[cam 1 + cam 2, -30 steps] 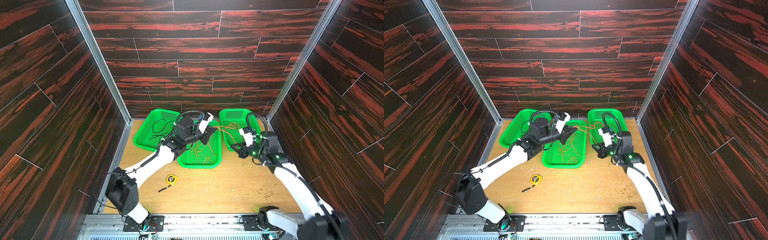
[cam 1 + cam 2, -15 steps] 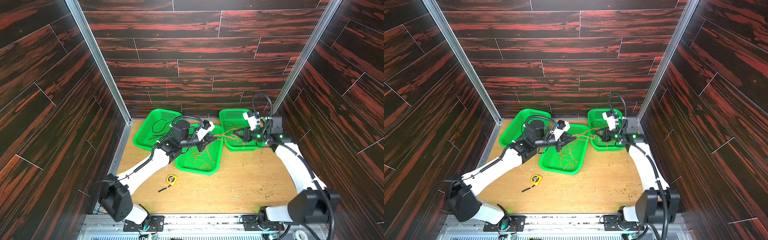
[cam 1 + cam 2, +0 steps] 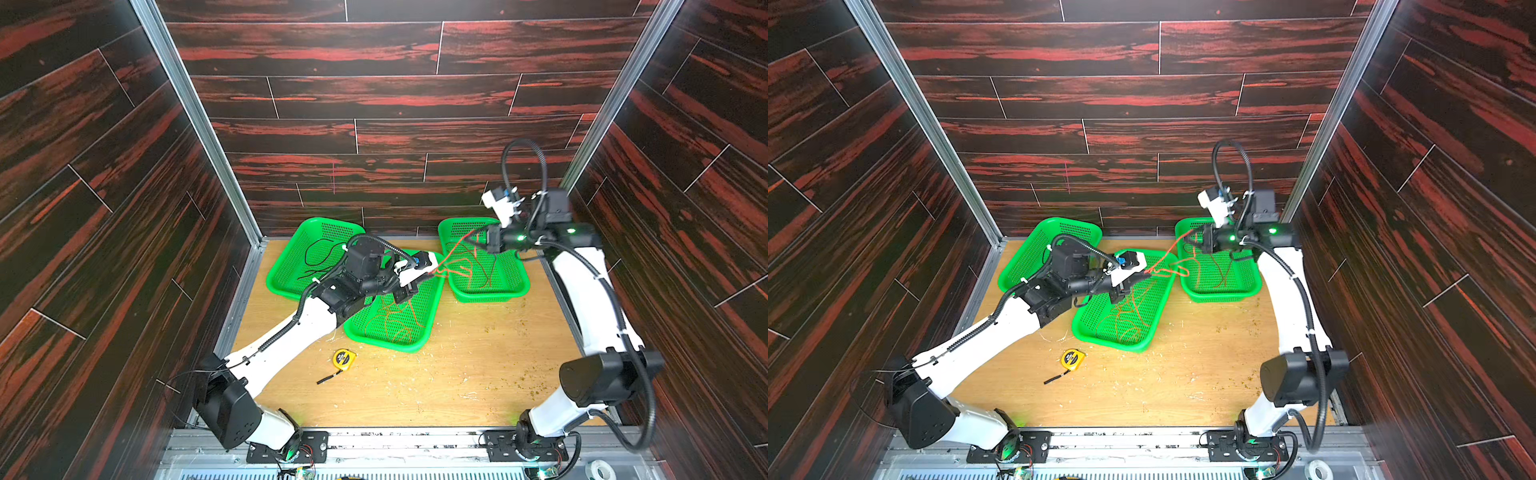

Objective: Untangle the cables

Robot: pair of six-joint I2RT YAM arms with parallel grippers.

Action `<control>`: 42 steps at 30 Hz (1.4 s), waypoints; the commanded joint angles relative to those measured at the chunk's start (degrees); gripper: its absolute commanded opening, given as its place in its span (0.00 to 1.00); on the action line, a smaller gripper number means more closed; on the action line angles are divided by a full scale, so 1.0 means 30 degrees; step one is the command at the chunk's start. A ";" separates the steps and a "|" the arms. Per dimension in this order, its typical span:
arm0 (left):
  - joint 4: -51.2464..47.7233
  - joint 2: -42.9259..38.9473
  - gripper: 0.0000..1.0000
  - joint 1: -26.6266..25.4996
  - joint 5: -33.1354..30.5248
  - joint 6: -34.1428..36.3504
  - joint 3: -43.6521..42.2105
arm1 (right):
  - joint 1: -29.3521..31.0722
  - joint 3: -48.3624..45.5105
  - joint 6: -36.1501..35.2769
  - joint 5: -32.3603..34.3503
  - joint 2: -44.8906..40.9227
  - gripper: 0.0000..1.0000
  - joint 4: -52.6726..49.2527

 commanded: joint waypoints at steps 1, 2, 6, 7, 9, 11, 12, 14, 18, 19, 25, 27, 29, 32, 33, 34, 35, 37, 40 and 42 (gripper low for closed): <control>-0.5136 0.0080 0.00 -0.0202 0.0800 0.1480 -0.0349 | -0.1727 0.1236 0.0845 0.3864 -0.1153 0.00 0.4373; -0.5063 0.0240 0.00 -0.0185 0.0558 0.1421 -0.0295 | -0.1725 0.1163 0.0896 0.3795 -0.1610 0.00 0.4631; -0.5100 0.1220 0.00 -0.0202 -0.0694 0.1018 0.0292 | -0.1732 0.0695 0.0900 0.2952 -0.3484 0.00 0.4870; -0.5202 0.1512 0.00 -0.0223 -0.0971 0.0940 0.0555 | -0.1708 0.0277 0.0933 0.2452 -0.4066 0.00 0.5191; -0.5361 0.2076 0.00 -0.0211 -0.1344 0.0708 0.1106 | -0.1530 -0.0542 0.0931 0.2040 -0.4893 0.00 0.5748; -0.5308 0.2576 0.00 -0.0284 -0.1758 0.0439 0.1588 | -0.1393 -0.0732 0.0913 0.1784 -0.5276 0.00 0.5690; -0.5336 0.2850 0.00 -0.0325 -0.2067 0.0369 0.1875 | -0.1321 -0.0668 0.0847 0.1680 -0.5316 0.00 0.5494; -0.4826 0.3266 0.00 -0.0387 -0.2728 -0.0246 0.2204 | -0.1023 -0.0656 0.0769 0.1503 -0.5456 0.00 0.4881; -0.3526 0.4024 0.00 -0.0356 -0.4802 -0.1602 0.2725 | -0.0035 -0.3136 0.0702 0.1523 -0.7266 0.00 0.5170; -0.3366 0.4216 0.00 -0.0330 -0.5144 -0.1893 0.2903 | 0.0099 -0.4146 0.0875 0.1532 -0.8070 0.00 0.5625; -0.1317 0.5222 0.00 0.0181 -0.5464 -0.4138 0.3470 | 0.0182 -0.9593 0.2095 0.1253 -1.1535 0.00 0.5969; -0.0781 0.5886 0.00 0.0422 -0.5535 -0.4972 0.3824 | 0.0230 -1.2115 0.2892 0.0446 -1.2617 0.00 0.6630; 0.0020 0.6061 0.00 0.0576 -0.5498 -0.5755 0.3928 | 0.0239 -1.4741 0.3801 0.0114 -1.3556 0.00 0.7658; 0.0867 0.6046 0.00 0.0665 -0.5802 -0.6352 0.3924 | 0.0221 -1.7800 0.4233 0.0392 -1.4160 0.00 0.8163; 0.0968 0.6060 0.00 0.0682 -0.5907 -0.6416 0.3942 | 0.0216 -1.8561 0.4136 0.0907 -1.4200 0.00 0.8137; 0.1120 0.5979 0.00 0.0746 -0.5949 -0.6520 0.3921 | 0.0195 -1.9297 0.4111 0.1394 -1.4183 0.00 0.8183; 0.1317 0.5915 0.00 0.0770 -0.5980 -0.6593 0.3901 | 0.0103 -1.9831 0.4108 0.1861 -1.4050 0.00 0.8186; 0.1465 0.5704 0.00 0.0756 -0.6217 -0.6638 0.3771 | -0.0100 -2.0395 0.4240 0.3422 -1.3551 0.00 0.8082; 0.1826 0.5461 0.00 0.0799 -0.6500 -0.6638 0.3342 | -0.0271 -2.0652 0.4126 0.5480 -1.2442 0.00 0.7629; 0.2026 0.4785 0.00 0.0785 -0.6500 -0.6530 0.3125 | -0.0279 -2.0717 0.3978 0.4736 -1.1774 0.00 0.7718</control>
